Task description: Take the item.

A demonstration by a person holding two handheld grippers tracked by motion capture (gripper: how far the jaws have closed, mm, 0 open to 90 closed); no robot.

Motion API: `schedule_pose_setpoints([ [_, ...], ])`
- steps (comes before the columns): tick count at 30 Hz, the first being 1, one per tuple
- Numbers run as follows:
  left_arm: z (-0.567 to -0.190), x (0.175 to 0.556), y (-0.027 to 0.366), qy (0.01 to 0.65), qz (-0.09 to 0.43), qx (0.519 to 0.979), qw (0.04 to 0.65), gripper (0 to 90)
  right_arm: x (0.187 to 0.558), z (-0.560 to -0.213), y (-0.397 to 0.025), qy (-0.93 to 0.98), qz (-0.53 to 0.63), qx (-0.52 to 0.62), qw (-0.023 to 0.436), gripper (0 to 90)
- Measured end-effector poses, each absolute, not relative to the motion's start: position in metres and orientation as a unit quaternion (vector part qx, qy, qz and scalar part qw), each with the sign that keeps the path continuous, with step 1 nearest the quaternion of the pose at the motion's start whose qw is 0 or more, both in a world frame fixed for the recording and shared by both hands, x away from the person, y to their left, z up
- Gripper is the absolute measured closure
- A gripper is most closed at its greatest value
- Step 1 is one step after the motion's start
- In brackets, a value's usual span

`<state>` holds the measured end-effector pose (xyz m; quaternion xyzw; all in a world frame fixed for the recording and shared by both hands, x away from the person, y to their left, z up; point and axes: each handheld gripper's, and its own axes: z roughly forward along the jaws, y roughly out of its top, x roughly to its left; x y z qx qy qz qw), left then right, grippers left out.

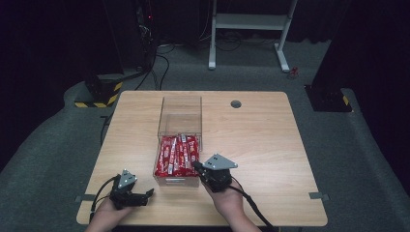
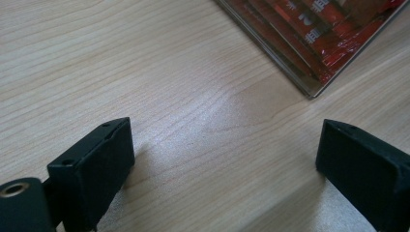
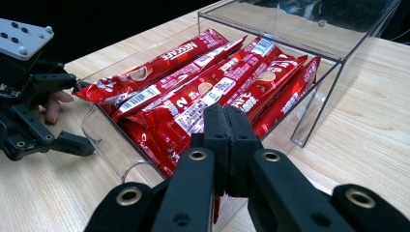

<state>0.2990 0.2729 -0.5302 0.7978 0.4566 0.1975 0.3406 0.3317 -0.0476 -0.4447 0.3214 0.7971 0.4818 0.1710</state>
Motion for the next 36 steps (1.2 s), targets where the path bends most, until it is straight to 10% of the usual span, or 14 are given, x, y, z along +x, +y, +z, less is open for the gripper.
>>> schedule_pose_setpoints([
  [36,-0.53,0.299,0.273,0.457,0.195,0.798,0.341,6.9,0.333,-0.431,-0.076,0.775,0.498,0.338,0.191,89.7],
])
